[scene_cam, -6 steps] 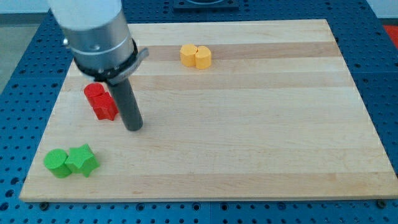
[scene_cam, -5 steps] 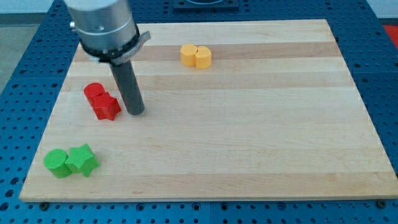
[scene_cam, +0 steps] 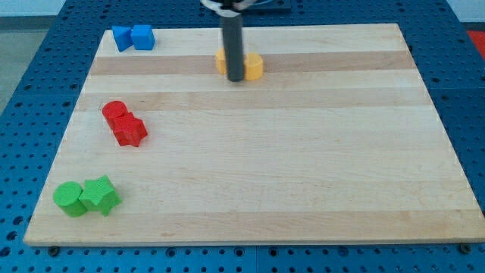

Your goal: Push the yellow heart into the yellow hexagon

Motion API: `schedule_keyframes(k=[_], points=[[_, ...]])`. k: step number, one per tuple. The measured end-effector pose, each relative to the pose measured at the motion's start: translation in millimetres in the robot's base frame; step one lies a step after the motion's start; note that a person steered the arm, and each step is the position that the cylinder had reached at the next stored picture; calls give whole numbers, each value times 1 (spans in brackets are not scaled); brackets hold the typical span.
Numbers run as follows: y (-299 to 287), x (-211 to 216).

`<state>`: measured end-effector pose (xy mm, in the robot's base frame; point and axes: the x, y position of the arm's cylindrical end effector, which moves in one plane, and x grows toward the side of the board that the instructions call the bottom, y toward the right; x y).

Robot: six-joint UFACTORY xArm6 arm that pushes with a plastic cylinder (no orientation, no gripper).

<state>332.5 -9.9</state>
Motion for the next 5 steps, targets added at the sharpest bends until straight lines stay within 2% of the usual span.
schedule_keyframes(k=[1, 2, 3, 5], points=[[68, 0], [107, -3], [105, -15], [34, -28]])
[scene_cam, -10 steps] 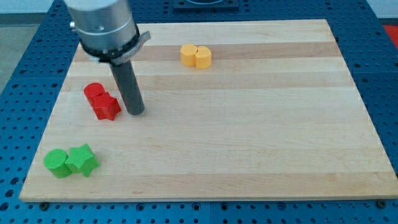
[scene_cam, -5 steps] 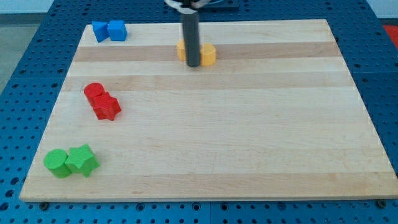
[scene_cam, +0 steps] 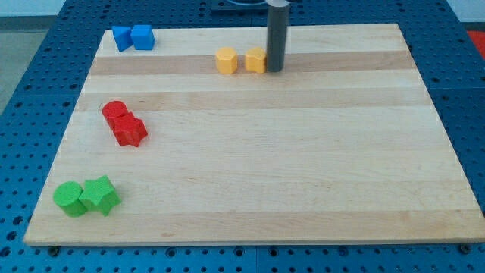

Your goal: Push the yellow heart into the yellow hexagon

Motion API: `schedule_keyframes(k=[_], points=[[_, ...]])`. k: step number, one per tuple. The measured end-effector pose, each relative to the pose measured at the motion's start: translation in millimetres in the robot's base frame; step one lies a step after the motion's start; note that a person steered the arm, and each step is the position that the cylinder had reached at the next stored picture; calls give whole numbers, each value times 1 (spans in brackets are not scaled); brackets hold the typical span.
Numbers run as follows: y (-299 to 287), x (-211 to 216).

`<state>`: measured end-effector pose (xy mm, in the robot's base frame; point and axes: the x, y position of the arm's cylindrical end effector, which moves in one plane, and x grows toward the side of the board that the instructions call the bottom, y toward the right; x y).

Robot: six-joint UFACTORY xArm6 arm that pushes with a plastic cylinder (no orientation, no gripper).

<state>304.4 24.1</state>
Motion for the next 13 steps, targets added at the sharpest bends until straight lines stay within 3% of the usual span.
schedule_keyframes(k=[2, 4, 6, 9, 10, 11, 12, 13], points=[[-25, -14], [26, -27], [9, -68], [-20, 21], [11, 10], [30, -29], [15, -67], [-25, -70]])
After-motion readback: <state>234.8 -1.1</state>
